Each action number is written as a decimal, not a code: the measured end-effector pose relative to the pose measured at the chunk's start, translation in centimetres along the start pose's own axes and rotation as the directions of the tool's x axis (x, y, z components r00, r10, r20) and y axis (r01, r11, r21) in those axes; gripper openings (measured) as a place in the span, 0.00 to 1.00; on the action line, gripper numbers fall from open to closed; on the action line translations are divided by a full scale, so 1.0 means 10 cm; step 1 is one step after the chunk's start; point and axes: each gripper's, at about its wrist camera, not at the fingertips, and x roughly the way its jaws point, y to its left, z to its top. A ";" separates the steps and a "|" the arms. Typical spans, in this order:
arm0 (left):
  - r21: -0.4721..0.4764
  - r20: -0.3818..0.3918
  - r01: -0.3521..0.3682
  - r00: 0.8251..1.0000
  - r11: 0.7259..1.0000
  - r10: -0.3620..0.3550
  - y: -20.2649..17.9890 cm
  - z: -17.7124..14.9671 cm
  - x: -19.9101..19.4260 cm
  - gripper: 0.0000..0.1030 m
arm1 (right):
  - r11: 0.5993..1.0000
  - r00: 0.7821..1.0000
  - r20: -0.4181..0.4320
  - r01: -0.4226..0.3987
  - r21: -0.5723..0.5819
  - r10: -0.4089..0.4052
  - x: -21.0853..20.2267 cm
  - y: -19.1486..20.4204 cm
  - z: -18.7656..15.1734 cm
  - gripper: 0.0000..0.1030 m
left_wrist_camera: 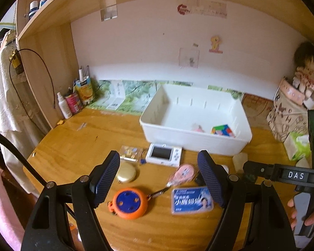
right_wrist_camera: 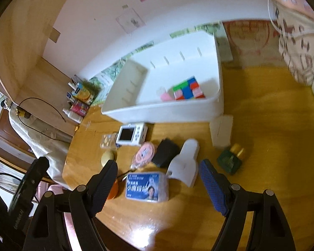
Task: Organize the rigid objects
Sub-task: 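Withdraw both open tools from the white bin back over the desk, then grasp the orange-and-blue cord reel with the left tool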
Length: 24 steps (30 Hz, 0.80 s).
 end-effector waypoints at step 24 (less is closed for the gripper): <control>0.137 -0.281 0.067 0.959 0.988 -0.026 0.23 -0.35 0.45 0.80 | 0.972 0.971 -0.233 0.003 0.234 0.053 0.64 -0.02 -0.46 0.79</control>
